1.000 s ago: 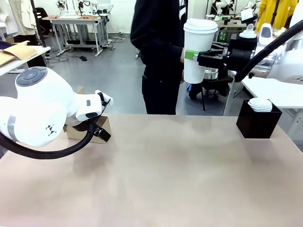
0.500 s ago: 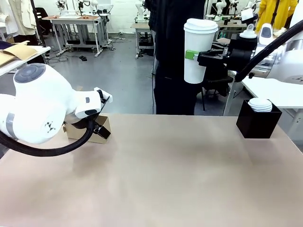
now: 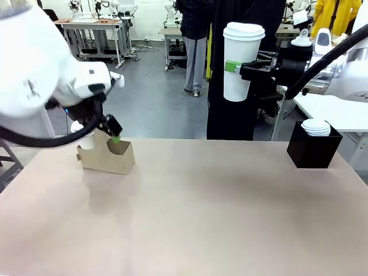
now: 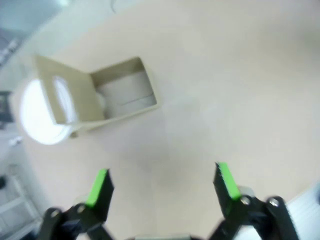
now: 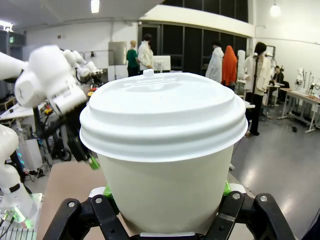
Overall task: Pour a drink into a cup and package it in a carrier.
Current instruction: Position the Cup Carrier in the center of the table.
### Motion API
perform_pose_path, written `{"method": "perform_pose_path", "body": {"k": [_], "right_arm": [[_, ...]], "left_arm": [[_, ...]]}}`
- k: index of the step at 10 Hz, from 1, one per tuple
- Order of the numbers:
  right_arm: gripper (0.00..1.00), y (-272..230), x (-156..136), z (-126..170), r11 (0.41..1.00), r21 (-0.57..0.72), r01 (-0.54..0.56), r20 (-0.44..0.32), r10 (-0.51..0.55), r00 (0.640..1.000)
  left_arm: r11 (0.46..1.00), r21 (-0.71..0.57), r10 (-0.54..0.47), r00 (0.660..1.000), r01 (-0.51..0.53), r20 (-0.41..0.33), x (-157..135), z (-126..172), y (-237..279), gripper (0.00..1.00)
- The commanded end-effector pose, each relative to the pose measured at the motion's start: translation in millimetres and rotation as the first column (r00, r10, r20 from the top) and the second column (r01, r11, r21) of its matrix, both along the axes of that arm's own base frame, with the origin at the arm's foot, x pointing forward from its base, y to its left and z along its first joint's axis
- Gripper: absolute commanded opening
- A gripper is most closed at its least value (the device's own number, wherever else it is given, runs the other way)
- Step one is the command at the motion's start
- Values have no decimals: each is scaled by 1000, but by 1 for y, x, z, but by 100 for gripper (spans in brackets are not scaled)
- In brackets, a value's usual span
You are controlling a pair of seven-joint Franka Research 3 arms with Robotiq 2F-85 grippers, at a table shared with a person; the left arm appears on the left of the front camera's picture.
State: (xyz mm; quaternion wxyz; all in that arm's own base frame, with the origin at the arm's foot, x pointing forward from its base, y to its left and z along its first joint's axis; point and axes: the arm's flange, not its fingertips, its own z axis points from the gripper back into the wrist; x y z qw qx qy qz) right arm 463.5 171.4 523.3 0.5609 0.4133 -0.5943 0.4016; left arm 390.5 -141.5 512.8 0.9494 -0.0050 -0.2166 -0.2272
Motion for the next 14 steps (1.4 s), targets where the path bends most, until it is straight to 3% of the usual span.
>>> {"method": "perform_pose_path", "body": {"k": [1, 4, 8, 10, 11, 12, 14], "right_arm": [[81, 5, 1, 5, 1000, 5, 21, 20, -21, 1000], [81, 5, 1, 5, 1000, 5, 21, 20, -21, 1000], [81, 5, 1, 5, 1000, 5, 21, 20, -21, 1000], [81, 5, 1, 5, 1000, 5, 21, 20, -21, 1000], [81, 5, 1, 5, 1000, 5, 21, 20, -21, 1000], [81, 5, 1, 5, 1000, 5, 21, 20, -21, 1000], [81, 5, 1, 5, 1000, 5, 21, 20, -21, 1000]], "left_arm": [[996, 2, 90, 996, -90, -22, 5, 37, -7, 100], [979, 23, 203, 978, -202, -56, 57, 55, 9, 100], [961, -9, 274, 955, -277, -117, 124, 23, 34, 100], [953, 0, 300, 948, -302, -101, 136, 10, 38, 100], [948, -7, 314, 940, -318, -134, 137, 8, 39, 100], [964, -6, 264, 955, -267, -131, 135, 3, 39, 100], [964, -6, 264, 955, -267, -131, 135, 3, 39, 100]]}}
